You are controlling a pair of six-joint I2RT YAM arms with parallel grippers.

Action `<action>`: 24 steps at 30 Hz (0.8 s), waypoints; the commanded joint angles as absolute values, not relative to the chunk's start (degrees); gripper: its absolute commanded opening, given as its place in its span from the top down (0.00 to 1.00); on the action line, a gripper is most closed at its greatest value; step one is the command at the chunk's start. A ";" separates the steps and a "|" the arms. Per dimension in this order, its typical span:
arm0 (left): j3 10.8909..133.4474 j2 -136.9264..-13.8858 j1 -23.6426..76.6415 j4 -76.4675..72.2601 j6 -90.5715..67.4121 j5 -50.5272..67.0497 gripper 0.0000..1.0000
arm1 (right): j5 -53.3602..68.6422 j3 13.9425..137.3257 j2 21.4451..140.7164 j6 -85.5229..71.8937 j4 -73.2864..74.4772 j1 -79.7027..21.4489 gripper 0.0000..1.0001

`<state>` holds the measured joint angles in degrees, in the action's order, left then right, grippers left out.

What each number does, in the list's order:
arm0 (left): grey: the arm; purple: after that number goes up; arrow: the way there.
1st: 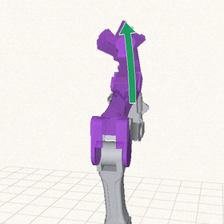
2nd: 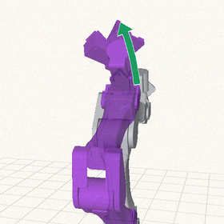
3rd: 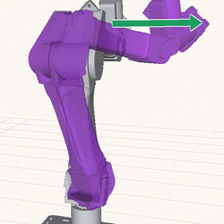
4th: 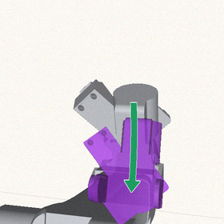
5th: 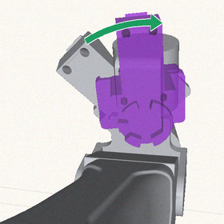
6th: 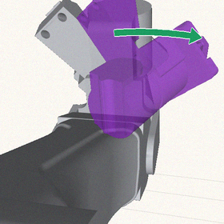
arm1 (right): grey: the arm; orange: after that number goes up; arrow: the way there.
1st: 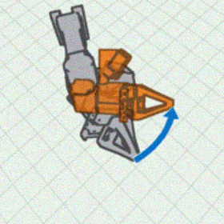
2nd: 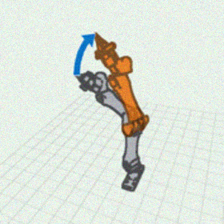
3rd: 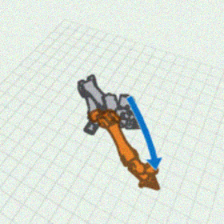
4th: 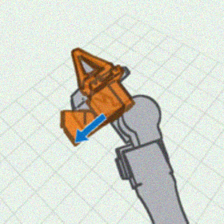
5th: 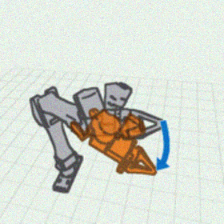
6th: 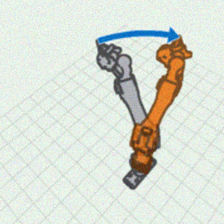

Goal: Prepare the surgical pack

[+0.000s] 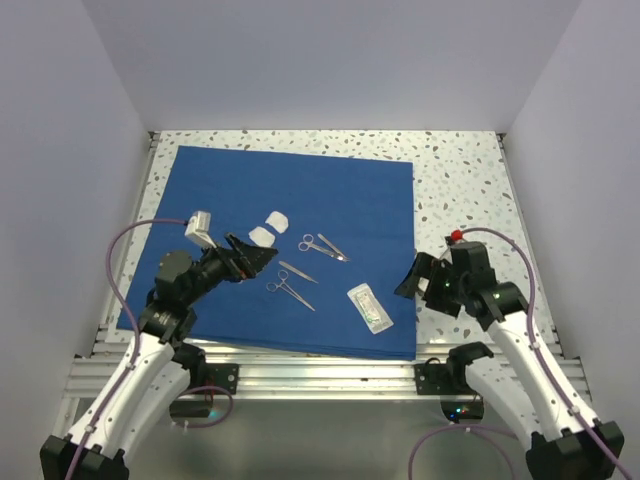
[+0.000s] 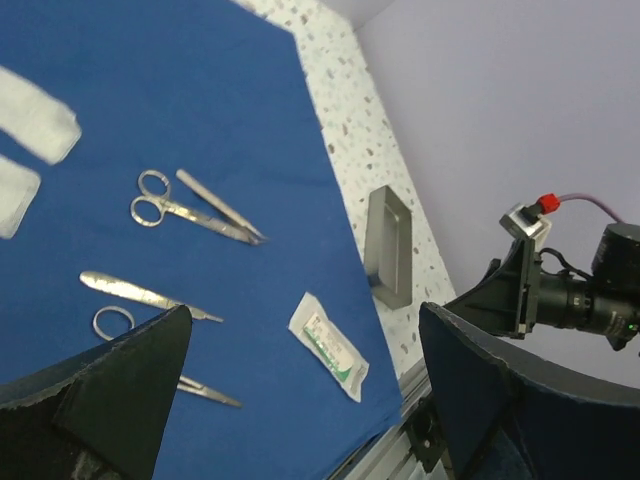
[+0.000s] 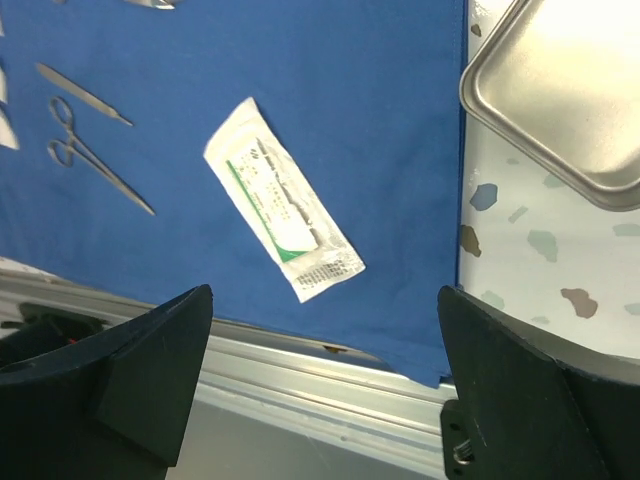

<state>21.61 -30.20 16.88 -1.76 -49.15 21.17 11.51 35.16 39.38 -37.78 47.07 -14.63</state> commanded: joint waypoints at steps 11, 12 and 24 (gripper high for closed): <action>26.01 -36.91 16.61 5.62 -44.04 21.18 0.00 | 8.45 46.73 62.47 -30.50 35.16 -32.41 0.01; 26.54 -38.31 16.61 6.67 -43.86 21.18 0.01 | 5.04 47.98 66.32 -29.80 35.50 -34.17 0.01; 29.36 -48.52 16.79 11.78 -39.90 25.32 0.10 | -2.98 58.35 84.80 -24.44 34.63 -42.89 0.16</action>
